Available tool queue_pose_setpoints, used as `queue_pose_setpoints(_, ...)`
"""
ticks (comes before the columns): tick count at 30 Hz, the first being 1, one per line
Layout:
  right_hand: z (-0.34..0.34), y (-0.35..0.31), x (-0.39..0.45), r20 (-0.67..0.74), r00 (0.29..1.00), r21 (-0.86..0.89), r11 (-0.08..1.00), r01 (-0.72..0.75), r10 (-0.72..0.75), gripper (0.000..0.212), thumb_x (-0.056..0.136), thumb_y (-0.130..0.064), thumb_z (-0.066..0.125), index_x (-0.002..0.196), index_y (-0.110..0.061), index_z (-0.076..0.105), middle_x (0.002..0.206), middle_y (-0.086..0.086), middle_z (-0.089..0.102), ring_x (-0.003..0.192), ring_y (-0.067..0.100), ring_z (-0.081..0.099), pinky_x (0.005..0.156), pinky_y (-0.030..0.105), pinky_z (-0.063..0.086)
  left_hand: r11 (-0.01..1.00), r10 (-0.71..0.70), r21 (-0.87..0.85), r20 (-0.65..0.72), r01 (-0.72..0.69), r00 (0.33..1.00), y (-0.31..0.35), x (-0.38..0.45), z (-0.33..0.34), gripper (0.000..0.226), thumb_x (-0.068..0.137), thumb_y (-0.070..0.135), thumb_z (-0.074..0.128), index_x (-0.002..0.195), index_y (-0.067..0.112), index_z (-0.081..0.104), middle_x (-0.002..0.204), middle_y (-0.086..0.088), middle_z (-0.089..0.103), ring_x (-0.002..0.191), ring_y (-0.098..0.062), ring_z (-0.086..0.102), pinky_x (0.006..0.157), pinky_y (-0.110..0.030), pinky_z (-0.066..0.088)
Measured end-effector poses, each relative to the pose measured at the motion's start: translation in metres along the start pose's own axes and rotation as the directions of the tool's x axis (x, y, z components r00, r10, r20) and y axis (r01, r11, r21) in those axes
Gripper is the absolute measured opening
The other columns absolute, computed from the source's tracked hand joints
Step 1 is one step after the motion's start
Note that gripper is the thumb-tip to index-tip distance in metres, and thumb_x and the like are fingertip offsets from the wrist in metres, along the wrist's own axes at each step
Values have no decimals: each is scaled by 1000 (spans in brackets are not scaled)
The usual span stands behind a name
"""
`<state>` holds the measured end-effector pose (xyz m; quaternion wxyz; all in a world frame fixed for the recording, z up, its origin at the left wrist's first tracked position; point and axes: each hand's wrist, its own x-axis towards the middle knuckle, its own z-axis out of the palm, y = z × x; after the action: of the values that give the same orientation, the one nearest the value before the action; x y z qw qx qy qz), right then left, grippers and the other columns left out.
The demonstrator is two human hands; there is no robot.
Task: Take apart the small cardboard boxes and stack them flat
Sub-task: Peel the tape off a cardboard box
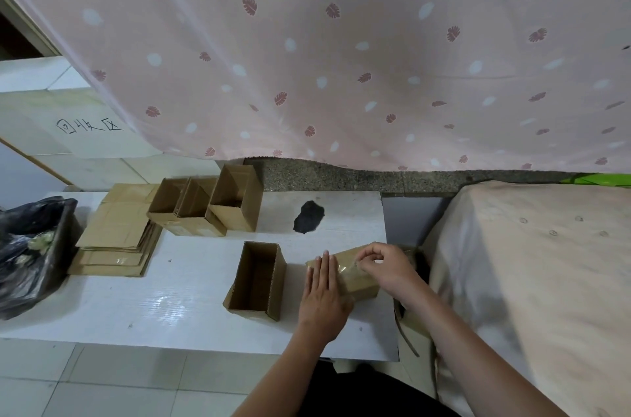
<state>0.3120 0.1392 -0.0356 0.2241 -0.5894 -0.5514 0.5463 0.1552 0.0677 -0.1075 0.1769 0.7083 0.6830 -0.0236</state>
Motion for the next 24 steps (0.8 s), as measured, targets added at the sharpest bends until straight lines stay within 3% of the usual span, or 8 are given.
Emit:
queue_pose_setpoints(5, 13, -9, -2, 117, 993, 162, 986, -41, 22, 11, 89, -22, 55, 98, -17, 56, 107, 18, 68, 88, 24, 71, 85, 40, 59, 999, -10, 47, 43, 8, 999, -1, 1, 0, 89, 103, 50, 30, 147, 5, -32, 159, -13, -34, 146, -26, -33, 121, -41, -19)
queue_pose_setpoints(8, 17, -12, 3, 152, 988, 83, 996, -37, 24, 25, 84, -24, 49, 100, -38, 61, 98, 8, 70, 87, 20, 63, 74, 32, 50, 997, -29, 72, 60, 25, 998, 3, 1, -2, 88, 103, 51, 29, 151, 3, -27, 159, -15, -34, 147, -27, -31, 120, -41, -19)
queue_pose_setpoints(11, 19, -9, 5, 174, 985, -20, 1000, -20, 24, 31, 97, -22, 46, 84, -32, 73, 83, -11, 68, 85, 11, 61, 74, 25, 47, 996, -27, 89, 56, 22, 998, 2, 0, -1, 83, 104, 54, 20, 152, 3, -25, 159, -15, -33, 147, -27, -31, 121, -41, -18)
queue_pose_setpoints(13, 20, -8, 3, 168, 986, -125, 992, 14, 8, 31, 98, -22, 53, 80, -33, 75, 87, -18, 69, 91, 6, 61, 76, 21, 44, 996, -33, 80, 52, 29, 998, 2, 1, -1, 81, 103, 58, 12, 153, 5, -24, 158, -12, -34, 147, -26, -31, 123, -41, -16)
queue_pose_setpoints(16, 17, -3, 3, 96, 994, -288, 954, 79, -54, 30, 93, -8, 60, 94, -33, 76, 108, -11, 63, 99, 8, 59, 82, 20, 46, 998, -51, 41, 34, 50, 998, 3, 1, 1, 80, 103, 60, 8, 153, 7, -24, 160, -10, -32, 148, -24, -30, 123, -39, -15)
queue_pose_setpoints(18, 13, -1, 6, 8, 993, -355, 928, 113, -118, 31, 86, 1, 65, 109, -19, 73, 116, -4, 56, 103, 12, 57, 91, 20, 45, 998, -55, 35, 20, 54, 998, 2, 1, 3, 78, 103, 58, 9, 153, 7, -24, 161, -9, -30, 148, -23, -30, 122, -39, -18)
queue_pose_setpoints(21, 10, 5, 8, -79, 983, -393, 911, 123, -167, 14, 80, 1, 74, 92, -8, 73, 107, 0, 59, 96, 17, 62, 82, 14, 45, 997, -55, 46, 18, 54, 998, 1, 2, 5, 78, 102, 58, 7, 153, 7, -25, 160, -9, -32, 147, -22, -32, 121, -41, -20)
queue_pose_setpoints(24, 11, 12, 7, -73, 964, -493, 850, 188, -255, 4, 80, -10, 80, 83, -13, 78, 104, -8, 55, 103, 13, 48, 86, 14, 33, 997, -54, 47, 21, 53, 998, 1, 2, 6, 78, 102, 58, 7, 152, 7, -25, 159, -9, -34, 146, -23, -34, 120, -42, -21)
